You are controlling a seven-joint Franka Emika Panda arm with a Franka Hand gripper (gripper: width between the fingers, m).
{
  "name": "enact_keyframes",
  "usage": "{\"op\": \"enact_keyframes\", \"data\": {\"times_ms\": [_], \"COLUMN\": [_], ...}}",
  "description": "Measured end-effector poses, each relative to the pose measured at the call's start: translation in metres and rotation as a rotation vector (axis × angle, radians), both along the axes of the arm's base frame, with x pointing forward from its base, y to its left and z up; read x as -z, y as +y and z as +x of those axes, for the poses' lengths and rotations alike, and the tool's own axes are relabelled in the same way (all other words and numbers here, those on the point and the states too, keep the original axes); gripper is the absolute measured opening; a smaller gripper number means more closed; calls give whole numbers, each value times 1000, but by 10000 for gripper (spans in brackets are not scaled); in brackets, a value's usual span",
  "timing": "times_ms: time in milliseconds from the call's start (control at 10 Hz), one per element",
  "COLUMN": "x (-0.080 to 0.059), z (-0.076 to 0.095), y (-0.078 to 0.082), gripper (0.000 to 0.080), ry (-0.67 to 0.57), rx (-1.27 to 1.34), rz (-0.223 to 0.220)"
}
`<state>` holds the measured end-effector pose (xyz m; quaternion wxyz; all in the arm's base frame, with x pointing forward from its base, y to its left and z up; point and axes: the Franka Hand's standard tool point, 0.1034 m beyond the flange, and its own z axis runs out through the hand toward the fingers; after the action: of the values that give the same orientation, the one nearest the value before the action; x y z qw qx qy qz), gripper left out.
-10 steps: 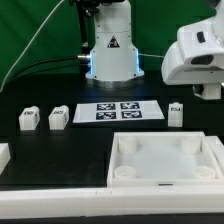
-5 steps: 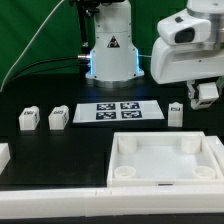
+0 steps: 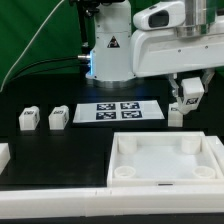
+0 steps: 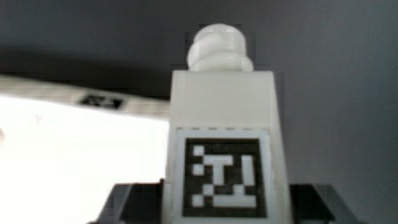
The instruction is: Assemble one leg
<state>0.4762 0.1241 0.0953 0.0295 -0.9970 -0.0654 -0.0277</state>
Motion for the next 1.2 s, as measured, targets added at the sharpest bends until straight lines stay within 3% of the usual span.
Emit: {"op": "enact_keyframes", "data": {"times_ms": [600,800,1000,1200], "x": [2,-14,-26,-26], "z": [-2,27,53,58], "y": [-1,-9,-6,-6], "gripper": [294,294,294,294], "ry": [4,1,-29,-38], "rx": [-3,-65,-86,-90], "rz": [-2,-4,2,3]}}
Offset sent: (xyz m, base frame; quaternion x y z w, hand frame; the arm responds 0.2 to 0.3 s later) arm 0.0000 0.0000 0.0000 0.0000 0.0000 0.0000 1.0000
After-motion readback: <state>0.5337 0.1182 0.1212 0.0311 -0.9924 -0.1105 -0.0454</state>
